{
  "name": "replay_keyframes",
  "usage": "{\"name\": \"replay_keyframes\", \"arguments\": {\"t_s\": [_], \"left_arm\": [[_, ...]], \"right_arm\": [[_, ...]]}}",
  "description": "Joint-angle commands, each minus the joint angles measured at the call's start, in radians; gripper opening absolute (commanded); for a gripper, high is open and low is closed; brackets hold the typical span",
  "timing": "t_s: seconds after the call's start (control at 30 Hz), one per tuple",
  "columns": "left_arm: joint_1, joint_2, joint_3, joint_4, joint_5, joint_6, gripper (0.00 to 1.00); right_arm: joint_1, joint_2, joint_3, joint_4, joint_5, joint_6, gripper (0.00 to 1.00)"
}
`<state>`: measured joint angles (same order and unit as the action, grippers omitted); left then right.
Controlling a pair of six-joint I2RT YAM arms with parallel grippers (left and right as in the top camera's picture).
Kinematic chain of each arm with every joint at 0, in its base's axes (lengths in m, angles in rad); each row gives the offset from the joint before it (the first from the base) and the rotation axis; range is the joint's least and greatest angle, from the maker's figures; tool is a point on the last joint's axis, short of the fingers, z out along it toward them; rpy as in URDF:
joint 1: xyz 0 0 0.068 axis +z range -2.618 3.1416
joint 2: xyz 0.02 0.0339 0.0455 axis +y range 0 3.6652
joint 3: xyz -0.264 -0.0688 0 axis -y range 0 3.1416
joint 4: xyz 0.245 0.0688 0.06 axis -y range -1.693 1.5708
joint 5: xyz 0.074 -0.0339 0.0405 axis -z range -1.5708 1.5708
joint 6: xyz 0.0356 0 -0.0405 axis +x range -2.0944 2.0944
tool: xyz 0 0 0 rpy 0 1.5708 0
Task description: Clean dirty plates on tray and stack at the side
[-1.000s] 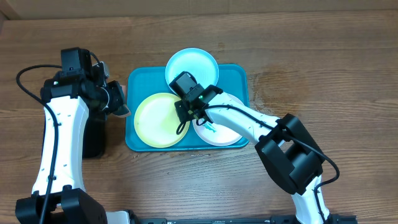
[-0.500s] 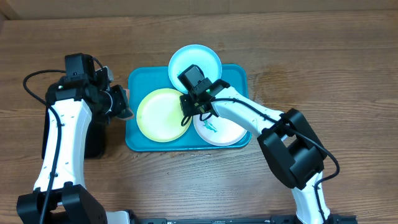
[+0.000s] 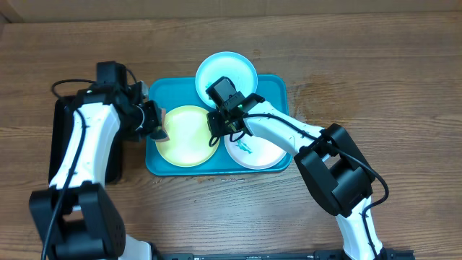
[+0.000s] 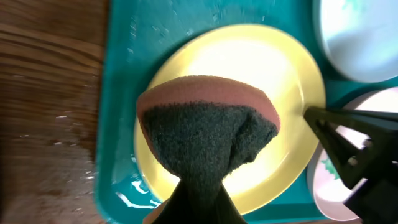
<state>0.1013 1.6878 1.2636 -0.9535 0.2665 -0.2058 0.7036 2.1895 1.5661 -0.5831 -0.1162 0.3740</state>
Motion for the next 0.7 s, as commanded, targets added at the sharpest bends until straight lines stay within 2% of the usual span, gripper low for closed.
{"name": "replay_keyframes", "arguments": {"t_s": [0.0,0.3,0.5,0.67], "left_arm": [[-0.016,0.061,-0.001,0.009,0.023,0.019,0.04],[-0.018,0.218,-0.001,0.058,0.022,0.025,0.04],[-0.018,0.303,-0.001,0.133,0.001,0.115,0.04],[-0.017,0.332,-0.001,0.144,-0.172,0.121,0.04]], "right_arm": [[0.003,0.051,0.004,0.006,-0.002,0.005,0.04],[0.001,0.051,0.006,0.022,-0.003,0.005,0.04],[0.001,0.051,0.006,0.024,-0.003,0.005,0.04],[0.001,0.051,0.006,0.021,-0.002,0.004,0.04]]}}
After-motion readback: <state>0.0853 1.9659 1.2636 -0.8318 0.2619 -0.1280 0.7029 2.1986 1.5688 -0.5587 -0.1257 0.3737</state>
